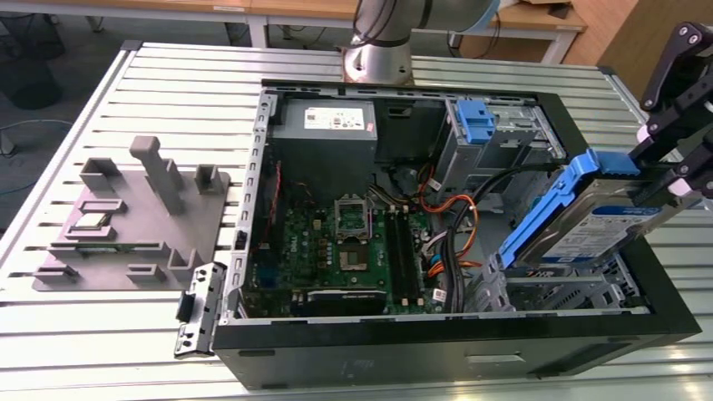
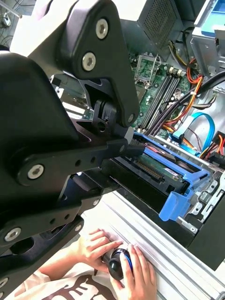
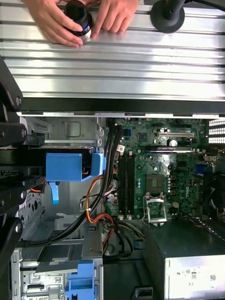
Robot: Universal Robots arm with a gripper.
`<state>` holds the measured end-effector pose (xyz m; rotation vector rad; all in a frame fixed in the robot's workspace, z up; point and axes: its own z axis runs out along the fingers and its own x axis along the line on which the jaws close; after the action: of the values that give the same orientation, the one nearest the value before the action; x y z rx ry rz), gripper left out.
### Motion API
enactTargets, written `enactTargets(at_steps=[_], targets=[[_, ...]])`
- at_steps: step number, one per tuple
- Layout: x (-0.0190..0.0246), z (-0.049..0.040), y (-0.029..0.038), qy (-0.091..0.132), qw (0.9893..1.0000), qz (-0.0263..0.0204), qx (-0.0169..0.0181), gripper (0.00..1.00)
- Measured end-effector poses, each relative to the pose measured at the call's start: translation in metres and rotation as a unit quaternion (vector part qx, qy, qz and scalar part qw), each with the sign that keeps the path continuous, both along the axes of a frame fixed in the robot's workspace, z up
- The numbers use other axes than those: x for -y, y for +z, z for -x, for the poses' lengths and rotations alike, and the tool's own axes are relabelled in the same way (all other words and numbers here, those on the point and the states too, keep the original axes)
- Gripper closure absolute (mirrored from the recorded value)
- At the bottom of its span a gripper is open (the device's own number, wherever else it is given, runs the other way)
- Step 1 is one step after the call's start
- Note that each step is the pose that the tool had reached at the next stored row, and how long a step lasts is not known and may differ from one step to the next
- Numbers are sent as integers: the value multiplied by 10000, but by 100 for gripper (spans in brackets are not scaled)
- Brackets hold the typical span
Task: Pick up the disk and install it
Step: 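Pick up the disk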
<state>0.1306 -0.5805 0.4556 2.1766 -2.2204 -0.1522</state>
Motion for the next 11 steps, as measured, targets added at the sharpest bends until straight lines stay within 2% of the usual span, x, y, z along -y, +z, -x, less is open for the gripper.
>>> enactTargets(at_steps=[11], targets=[[0,-9,-29,0,10000,0,0,65]])
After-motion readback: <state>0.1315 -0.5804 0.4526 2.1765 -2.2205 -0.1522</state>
